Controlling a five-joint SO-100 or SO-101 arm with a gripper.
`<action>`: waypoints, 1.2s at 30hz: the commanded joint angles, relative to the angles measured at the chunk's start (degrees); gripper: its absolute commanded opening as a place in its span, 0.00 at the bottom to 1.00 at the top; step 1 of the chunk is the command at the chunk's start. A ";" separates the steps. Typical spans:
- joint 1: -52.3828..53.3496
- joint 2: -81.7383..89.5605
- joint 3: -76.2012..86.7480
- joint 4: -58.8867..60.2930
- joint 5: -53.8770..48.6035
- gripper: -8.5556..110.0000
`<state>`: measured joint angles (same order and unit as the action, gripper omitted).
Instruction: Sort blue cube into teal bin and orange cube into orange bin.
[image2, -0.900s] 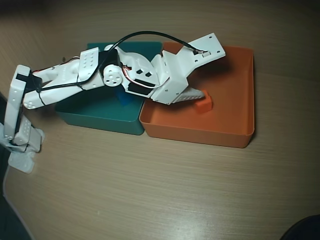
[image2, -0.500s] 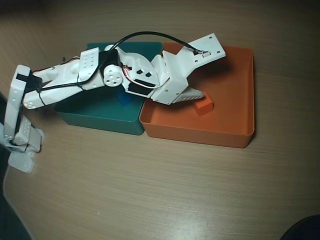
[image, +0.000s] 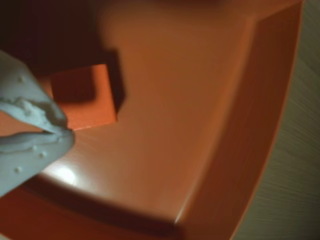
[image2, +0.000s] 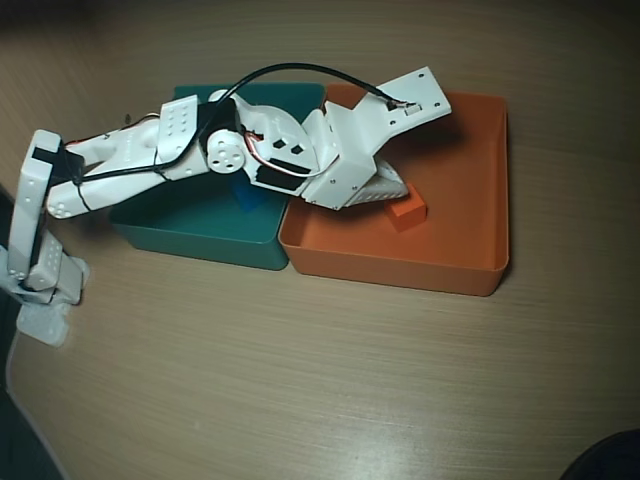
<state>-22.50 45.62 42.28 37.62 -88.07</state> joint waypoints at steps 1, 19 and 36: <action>0.62 6.86 -4.31 0.09 0.70 0.03; 6.59 52.47 40.08 0.09 -0.35 0.03; 23.99 110.83 107.93 -0.88 -0.44 0.04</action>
<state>0.35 148.54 144.49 37.62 -88.07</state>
